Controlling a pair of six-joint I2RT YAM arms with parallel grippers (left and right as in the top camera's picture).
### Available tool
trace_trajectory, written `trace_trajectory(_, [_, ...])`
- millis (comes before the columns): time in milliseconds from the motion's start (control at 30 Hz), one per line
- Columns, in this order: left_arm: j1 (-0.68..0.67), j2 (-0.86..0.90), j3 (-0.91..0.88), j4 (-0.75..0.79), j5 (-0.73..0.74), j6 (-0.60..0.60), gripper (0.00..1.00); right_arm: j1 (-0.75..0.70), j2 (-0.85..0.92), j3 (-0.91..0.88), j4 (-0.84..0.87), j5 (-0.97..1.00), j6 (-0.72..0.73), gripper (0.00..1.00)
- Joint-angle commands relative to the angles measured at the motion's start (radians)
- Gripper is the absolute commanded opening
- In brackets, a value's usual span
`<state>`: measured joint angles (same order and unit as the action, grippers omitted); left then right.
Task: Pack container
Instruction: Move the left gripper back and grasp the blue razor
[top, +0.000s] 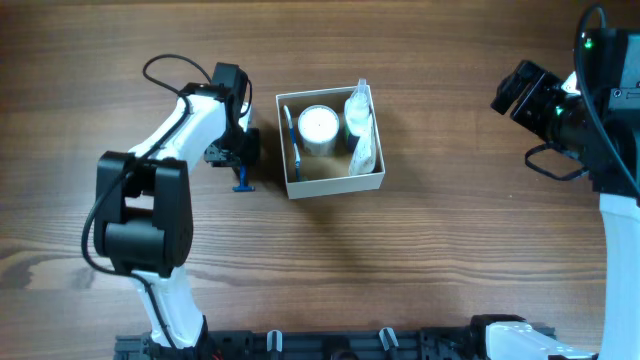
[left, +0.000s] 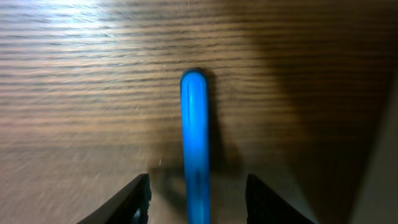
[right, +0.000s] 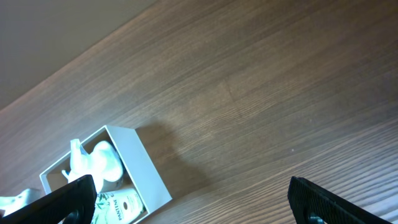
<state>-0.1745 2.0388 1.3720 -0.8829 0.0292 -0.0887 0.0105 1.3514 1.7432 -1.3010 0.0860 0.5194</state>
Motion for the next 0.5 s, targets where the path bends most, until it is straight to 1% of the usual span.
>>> trace_trajectory(0, [0.003, 0.035, -0.013, 0.020, 0.019, 0.030, 0.43, -0.002, 0.004, 0.002, 0.002, -0.006, 0.005, 1.00])
trace_trajectory(67, [0.003, 0.036, -0.013, 0.022, 0.019, 0.030, 0.33, -0.002, 0.005, 0.002, 0.003, -0.006, 0.005, 1.00])
trace_trajectory(200, [0.003, 0.032, -0.012, 0.019, 0.018, 0.029, 0.20, -0.002, 0.004, 0.002, 0.003, -0.006, 0.005, 1.00])
trace_trajectory(267, [0.003, 0.025, -0.011, 0.004, 0.018, 0.029, 0.11, -0.002, 0.004, 0.002, 0.003, -0.006, 0.005, 1.00])
trace_trajectory(467, [0.003, -0.058, 0.043, -0.122, -0.005, 0.029, 0.04, -0.002, 0.004, 0.002, 0.003, -0.006, 0.005, 1.00])
